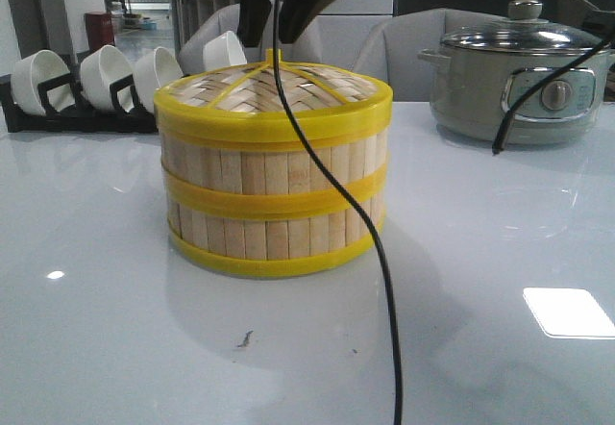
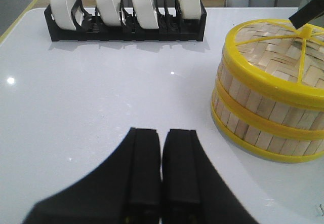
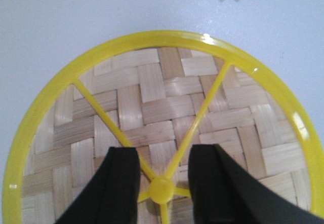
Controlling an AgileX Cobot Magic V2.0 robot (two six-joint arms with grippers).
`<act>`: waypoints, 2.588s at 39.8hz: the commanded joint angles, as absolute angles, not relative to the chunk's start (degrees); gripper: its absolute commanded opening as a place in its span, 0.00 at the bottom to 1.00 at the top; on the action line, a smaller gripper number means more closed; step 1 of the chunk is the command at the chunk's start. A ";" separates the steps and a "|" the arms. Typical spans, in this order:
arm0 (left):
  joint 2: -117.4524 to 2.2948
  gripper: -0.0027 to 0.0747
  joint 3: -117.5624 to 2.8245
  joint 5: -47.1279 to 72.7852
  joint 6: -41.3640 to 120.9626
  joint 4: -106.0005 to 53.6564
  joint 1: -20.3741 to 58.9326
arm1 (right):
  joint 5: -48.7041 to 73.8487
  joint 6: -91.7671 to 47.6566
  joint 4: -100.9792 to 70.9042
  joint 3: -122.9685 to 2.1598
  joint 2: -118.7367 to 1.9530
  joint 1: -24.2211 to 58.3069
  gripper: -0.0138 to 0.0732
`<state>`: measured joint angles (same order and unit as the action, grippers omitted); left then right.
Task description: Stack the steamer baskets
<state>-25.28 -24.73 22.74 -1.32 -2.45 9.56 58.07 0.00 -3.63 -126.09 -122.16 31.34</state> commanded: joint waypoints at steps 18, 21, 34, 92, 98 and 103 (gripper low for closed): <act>-25.45 0.15 -26.38 17.45 -1.17 -2.97 10.02 | 44.75 -0.72 -3.66 -111.47 -98.00 18.08 0.57; -25.45 0.15 -26.38 17.45 -1.17 -2.97 10.02 | 40.93 -0.72 -3.66 -103.39 -92.49 15.21 0.57; -25.45 0.15 -26.38 17.45 -1.17 -2.97 10.02 | 20.16 -0.72 -3.66 -68.43 -67.15 2.84 0.57; -25.45 0.15 -26.38 17.45 -1.17 -2.97 10.02 | 2.39 -0.72 -3.66 -13.27 -20.72 -5.99 0.20; -25.45 0.15 -26.38 17.45 -1.17 -2.97 10.02 | 2.39 -0.72 -3.66 -13.27 -20.72 -5.99 0.20; -25.45 0.15 -26.38 17.45 -1.17 -2.97 10.02 | 2.39 -0.72 -3.66 -13.27 -20.72 -5.99 0.20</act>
